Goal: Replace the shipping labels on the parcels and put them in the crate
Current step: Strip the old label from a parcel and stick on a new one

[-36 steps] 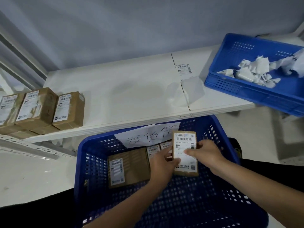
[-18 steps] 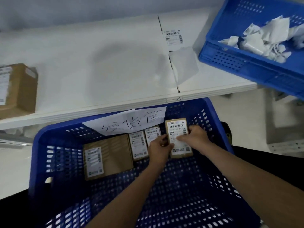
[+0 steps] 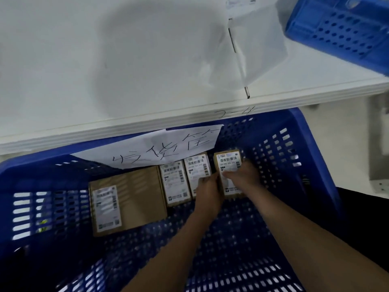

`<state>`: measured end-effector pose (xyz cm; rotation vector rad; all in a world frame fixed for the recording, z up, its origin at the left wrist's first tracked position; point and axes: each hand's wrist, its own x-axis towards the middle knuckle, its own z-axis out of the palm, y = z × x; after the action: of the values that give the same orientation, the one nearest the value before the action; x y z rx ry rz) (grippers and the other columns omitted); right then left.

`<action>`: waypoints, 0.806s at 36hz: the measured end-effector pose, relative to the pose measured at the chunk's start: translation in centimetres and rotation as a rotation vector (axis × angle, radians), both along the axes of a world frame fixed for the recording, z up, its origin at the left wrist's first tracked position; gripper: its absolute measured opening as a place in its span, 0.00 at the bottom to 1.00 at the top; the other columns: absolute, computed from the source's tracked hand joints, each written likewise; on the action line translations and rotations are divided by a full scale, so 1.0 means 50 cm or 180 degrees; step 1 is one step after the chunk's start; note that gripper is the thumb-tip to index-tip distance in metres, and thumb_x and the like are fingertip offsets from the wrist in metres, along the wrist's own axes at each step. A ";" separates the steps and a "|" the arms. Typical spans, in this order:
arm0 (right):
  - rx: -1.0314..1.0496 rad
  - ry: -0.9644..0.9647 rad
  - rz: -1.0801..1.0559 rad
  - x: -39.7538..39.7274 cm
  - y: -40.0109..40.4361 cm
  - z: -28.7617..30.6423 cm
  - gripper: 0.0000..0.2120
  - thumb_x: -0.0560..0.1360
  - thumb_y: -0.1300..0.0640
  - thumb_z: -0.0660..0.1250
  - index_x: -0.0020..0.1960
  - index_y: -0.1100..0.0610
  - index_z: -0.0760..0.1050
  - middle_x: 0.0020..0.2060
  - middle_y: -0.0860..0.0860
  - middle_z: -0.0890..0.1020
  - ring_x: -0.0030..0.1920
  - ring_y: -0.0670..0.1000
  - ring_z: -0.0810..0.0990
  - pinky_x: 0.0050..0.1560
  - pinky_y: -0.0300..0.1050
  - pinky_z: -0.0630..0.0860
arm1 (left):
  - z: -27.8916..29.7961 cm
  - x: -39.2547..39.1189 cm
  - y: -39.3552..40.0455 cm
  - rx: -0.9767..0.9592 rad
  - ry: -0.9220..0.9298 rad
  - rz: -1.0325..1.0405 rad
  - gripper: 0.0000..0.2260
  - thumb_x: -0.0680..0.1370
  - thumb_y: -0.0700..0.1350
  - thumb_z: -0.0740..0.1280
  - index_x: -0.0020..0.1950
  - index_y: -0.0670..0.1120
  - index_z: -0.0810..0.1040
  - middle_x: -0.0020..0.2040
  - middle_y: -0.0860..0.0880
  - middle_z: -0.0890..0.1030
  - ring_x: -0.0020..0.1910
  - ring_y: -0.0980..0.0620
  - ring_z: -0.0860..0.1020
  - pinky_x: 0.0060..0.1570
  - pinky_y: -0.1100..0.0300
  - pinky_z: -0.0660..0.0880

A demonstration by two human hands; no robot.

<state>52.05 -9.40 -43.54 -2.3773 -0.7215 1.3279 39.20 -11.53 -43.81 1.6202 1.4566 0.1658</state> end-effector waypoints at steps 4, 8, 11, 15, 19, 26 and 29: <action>-0.0001 0.0029 0.0196 -0.019 0.004 -0.031 0.15 0.74 0.64 0.74 0.60 0.61 0.78 0.56 0.57 0.83 0.52 0.55 0.82 0.44 0.41 0.74 | -0.046 -0.017 -0.005 0.0327 0.0413 -0.0317 0.18 0.70 0.27 0.71 0.60 0.33 0.80 0.53 0.35 0.82 0.56 0.33 0.77 0.51 0.49 0.76; 0.0413 -0.0390 0.0631 -0.028 -0.005 -0.066 0.23 0.76 0.66 0.71 0.69 0.60 0.70 0.60 0.58 0.81 0.56 0.55 0.81 0.48 0.41 0.74 | -0.079 -0.033 -0.008 0.0706 0.0256 -0.0318 0.28 0.63 0.25 0.75 0.64 0.33 0.79 0.62 0.34 0.80 0.60 0.32 0.79 0.60 0.42 0.78; 0.0605 -0.0794 0.1141 -0.026 -0.019 -0.089 0.43 0.73 0.69 0.72 0.81 0.57 0.53 0.72 0.60 0.70 0.65 0.57 0.75 0.60 0.49 0.77 | -0.091 -0.056 -0.004 0.0893 0.0343 -0.0416 0.31 0.71 0.31 0.75 0.74 0.37 0.72 0.73 0.37 0.73 0.71 0.36 0.72 0.71 0.42 0.70; 0.0187 -0.0888 0.2366 -0.023 -0.041 -0.087 0.49 0.76 0.56 0.73 0.82 0.51 0.40 0.80 0.55 0.35 0.81 0.57 0.44 0.78 0.50 0.59 | -0.089 -0.091 0.011 0.0670 0.0763 -0.0886 0.37 0.80 0.44 0.70 0.83 0.45 0.54 0.84 0.46 0.50 0.83 0.44 0.48 0.81 0.44 0.45; -0.0151 -0.0909 0.3050 -0.017 -0.050 -0.081 0.55 0.75 0.54 0.75 0.81 0.48 0.33 0.74 0.55 0.22 0.78 0.60 0.30 0.79 0.53 0.55 | -0.088 -0.110 0.015 0.0588 0.1057 -0.1255 0.37 0.84 0.46 0.63 0.84 0.47 0.42 0.83 0.48 0.37 0.82 0.45 0.37 0.80 0.47 0.35; -0.0325 -0.0993 0.3009 -0.030 -0.034 -0.074 0.55 0.75 0.60 0.73 0.80 0.46 0.31 0.73 0.53 0.21 0.79 0.62 0.33 0.76 0.52 0.62 | -0.086 -0.105 0.025 0.0403 0.1274 -0.1452 0.36 0.85 0.44 0.62 0.83 0.46 0.40 0.82 0.46 0.34 0.81 0.43 0.35 0.77 0.47 0.33; -0.0384 -0.1003 0.3047 -0.032 -0.026 -0.072 0.55 0.76 0.58 0.73 0.80 0.46 0.31 0.70 0.52 0.19 0.79 0.62 0.33 0.77 0.52 0.61 | -0.076 -0.101 0.028 0.0334 0.1414 -0.1540 0.35 0.85 0.42 0.60 0.83 0.45 0.39 0.82 0.45 0.34 0.81 0.42 0.34 0.79 0.44 0.35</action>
<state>50.47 -10.72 -47.13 -2.4229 -2.1025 1.2948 34.14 -10.12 -47.62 2.1394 1.3352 -0.4238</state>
